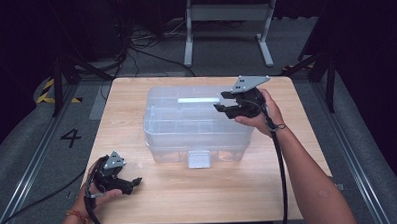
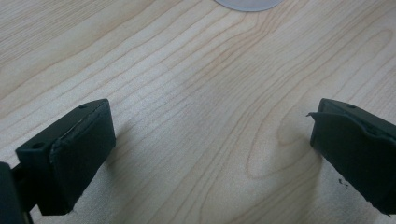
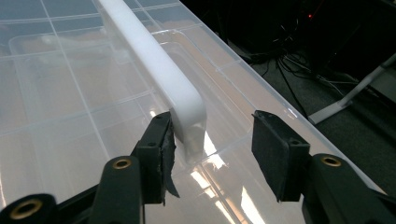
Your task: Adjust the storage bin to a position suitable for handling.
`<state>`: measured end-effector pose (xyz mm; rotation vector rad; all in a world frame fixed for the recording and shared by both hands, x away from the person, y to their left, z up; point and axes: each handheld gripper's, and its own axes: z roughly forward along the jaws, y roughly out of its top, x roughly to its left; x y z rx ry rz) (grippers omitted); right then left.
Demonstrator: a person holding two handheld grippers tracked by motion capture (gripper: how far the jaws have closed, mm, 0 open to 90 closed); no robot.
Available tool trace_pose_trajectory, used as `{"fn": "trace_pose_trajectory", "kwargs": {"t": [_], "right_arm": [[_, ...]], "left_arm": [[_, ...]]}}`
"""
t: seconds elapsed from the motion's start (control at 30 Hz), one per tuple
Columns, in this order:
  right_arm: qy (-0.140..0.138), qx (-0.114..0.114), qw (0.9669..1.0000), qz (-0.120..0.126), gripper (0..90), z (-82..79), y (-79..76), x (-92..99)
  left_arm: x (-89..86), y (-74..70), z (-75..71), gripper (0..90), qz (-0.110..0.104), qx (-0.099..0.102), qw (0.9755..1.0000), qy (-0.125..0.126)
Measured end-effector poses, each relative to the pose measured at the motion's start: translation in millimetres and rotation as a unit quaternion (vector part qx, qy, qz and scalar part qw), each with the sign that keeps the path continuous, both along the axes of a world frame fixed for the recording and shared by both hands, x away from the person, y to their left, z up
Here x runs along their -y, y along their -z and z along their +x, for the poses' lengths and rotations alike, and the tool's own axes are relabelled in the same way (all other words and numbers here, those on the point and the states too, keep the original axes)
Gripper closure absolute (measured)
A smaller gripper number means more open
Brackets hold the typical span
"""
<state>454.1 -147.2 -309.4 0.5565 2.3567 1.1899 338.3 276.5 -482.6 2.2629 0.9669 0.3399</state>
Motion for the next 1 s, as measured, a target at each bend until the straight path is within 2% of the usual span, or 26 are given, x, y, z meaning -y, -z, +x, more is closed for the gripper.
{"fn": "trace_pose_trajectory", "kwargs": {"t": [0.23,0.4,0.67,0.7,0.73,0.77,0.83,0.93,1.0], "right_arm": [[-0.014,-0.004,0.9999,-0.004,63.2,1.5,-1.8,-6.4],[-0.017,0.008,0.9996,-0.019,74.0,-1.7,-0.2,-15.2],[-0.010,0.010,0.9995,-0.027,74.1,-0.6,-2.3,-19.1],[-0.010,0.010,0.9995,-0.029,74.1,-0.3,-2.8,-19.4],[-0.011,0.005,0.9995,-0.030,74.1,0.7,-4.1,-19.6],[-0.011,0.005,0.9995,-0.030,74.1,0.7,-4.1,-19.6],[-0.012,0.004,0.9995,-0.030,74.1,1.8,-4.7,-19.5],[-0.012,-0.005,0.9995,-0.028,74.0,3.7,-6.3,-19.2],[-0.009,-0.009,0.9996,-0.026,74.0,5.0,-7.8,-19.2]], "left_arm": [[0.0,0.0,0.1,0.5,0.000,0.001,1.0000,0.001],[0.3,0.1,0.0,0.6,-0.001,0.001,1.0000,-0.003],[0.0,0.0,-0.1,1.6,-0.002,0.002,1.0000,-0.007],[-0.7,0.2,-0.1,3.0,-0.006,0.007,0.9999,-0.011],[-2.8,-1.7,0.8,8.0,0.003,0.012,0.9999,-0.009],[-2.8,-1.2,0.1,8.0,-0.006,0.011,0.9998,-0.017],[-4.4,-2.9,-0.3,16.9,-0.010,0.010,0.9996,-0.023],[-3.9,-3.7,0.5,18.4,-0.007,0.011,0.9997,-0.020],[-3.1,-5.8,0.8,24.3,-0.006,0.008,0.9998,-0.019]]}}
